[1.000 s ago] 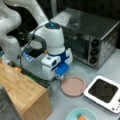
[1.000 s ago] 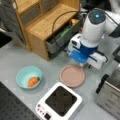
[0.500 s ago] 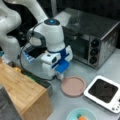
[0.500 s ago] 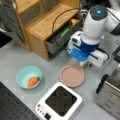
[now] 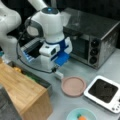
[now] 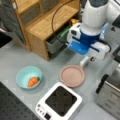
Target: Pick up the pan. Place the pan on the table. Pick up the bowl. Place the bowl on the stove.
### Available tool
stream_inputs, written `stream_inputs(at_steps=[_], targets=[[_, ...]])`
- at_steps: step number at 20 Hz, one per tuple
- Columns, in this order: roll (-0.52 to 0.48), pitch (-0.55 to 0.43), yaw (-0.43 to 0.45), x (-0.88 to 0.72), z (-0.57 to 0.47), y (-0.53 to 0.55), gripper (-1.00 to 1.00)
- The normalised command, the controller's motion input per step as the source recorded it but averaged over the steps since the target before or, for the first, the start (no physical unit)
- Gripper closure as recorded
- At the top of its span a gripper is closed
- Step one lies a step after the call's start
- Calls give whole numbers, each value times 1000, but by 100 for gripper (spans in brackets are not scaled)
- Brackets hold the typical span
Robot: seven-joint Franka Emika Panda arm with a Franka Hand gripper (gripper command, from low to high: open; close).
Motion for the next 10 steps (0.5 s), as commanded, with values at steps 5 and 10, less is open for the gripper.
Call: stream_inputs(at_steps=[5, 10], targets=[[107, 330, -34, 574, 550, -61, -100], [144, 392, -30, 502, 556, -170, -100]])
